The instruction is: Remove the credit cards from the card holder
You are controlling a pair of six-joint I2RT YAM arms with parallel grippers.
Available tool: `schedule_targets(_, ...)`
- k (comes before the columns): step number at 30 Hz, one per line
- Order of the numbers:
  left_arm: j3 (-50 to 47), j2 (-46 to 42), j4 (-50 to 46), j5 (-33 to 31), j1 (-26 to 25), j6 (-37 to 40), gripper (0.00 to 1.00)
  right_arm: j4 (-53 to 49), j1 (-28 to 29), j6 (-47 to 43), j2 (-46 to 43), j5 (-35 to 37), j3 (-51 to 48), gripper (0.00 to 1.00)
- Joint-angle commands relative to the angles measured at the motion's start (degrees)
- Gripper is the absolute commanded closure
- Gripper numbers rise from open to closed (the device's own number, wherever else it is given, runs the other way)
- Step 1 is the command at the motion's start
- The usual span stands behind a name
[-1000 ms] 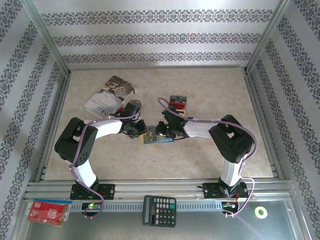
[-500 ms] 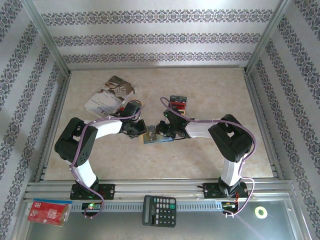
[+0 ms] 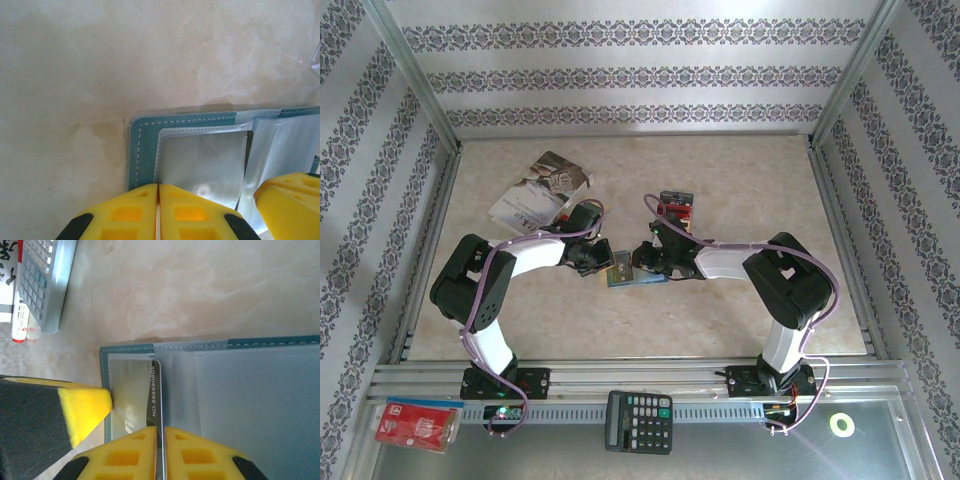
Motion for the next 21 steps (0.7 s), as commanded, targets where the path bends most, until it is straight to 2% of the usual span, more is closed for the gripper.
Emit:
schedule_targets(1, 1.0, 1.0, -3.1, -0.8, -0.7, 1.3, 0.91, 1.4, 0.0, 0.2, 1.4, -2.2, 0.9, 0.85)
schedule_targets(21, 0.3, 0.8, -2.8, -0.6, -0.8, 1.2, 0.91, 3.3, 0.0, 1.0, 3.5, -4.2, 0.9, 0.86)
